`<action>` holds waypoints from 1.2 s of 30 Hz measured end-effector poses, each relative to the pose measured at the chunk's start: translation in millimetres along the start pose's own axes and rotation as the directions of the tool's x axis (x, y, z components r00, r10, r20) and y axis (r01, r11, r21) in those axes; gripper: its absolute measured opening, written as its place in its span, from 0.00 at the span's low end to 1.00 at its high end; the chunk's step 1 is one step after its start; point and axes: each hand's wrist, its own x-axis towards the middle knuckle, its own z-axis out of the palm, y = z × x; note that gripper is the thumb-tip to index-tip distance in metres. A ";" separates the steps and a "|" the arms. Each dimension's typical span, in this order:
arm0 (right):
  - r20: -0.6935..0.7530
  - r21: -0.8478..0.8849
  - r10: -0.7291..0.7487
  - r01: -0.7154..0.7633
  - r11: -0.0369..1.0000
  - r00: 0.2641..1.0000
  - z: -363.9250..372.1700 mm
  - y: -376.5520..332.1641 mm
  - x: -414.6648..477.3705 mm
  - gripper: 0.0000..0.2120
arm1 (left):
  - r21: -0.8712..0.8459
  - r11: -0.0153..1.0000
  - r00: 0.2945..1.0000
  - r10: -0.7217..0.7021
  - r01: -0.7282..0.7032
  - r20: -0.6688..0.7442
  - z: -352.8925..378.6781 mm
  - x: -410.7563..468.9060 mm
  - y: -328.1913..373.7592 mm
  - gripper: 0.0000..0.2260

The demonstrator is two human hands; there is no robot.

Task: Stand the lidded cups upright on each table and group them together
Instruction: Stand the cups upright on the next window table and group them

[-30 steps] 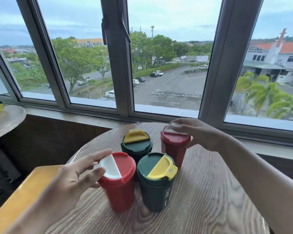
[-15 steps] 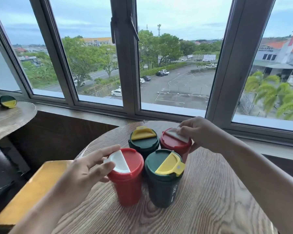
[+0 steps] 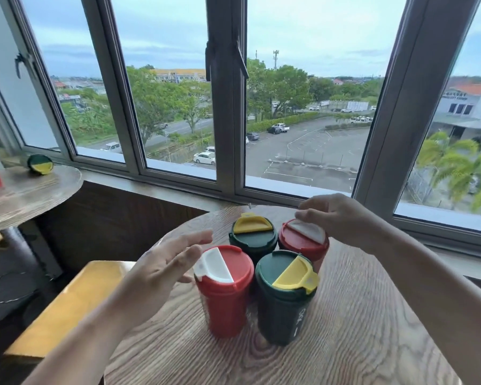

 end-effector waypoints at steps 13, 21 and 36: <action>-0.007 -0.128 -0.324 0.321 0.938 0.946 84.0 -206.1 14.9 0.28 | 0.233 0.962 0.968 0.183 -0.140 -0.173 -175.7 12.4 -17.8 0.25; 0.025 -0.062 -0.394 0.395 0.917 0.919 229.5 -360.3 45.8 0.27 | 0.263 0.962 0.953 0.149 -0.077 -0.266 -341.3 -43.5 -96.3 0.26; 0.187 0.083 -0.451 0.443 0.892 0.873 443.8 -513.9 198.6 0.24 | 0.268 0.942 0.865 -0.042 0.201 -0.500 -566.2 -56.5 -261.7 0.23</action>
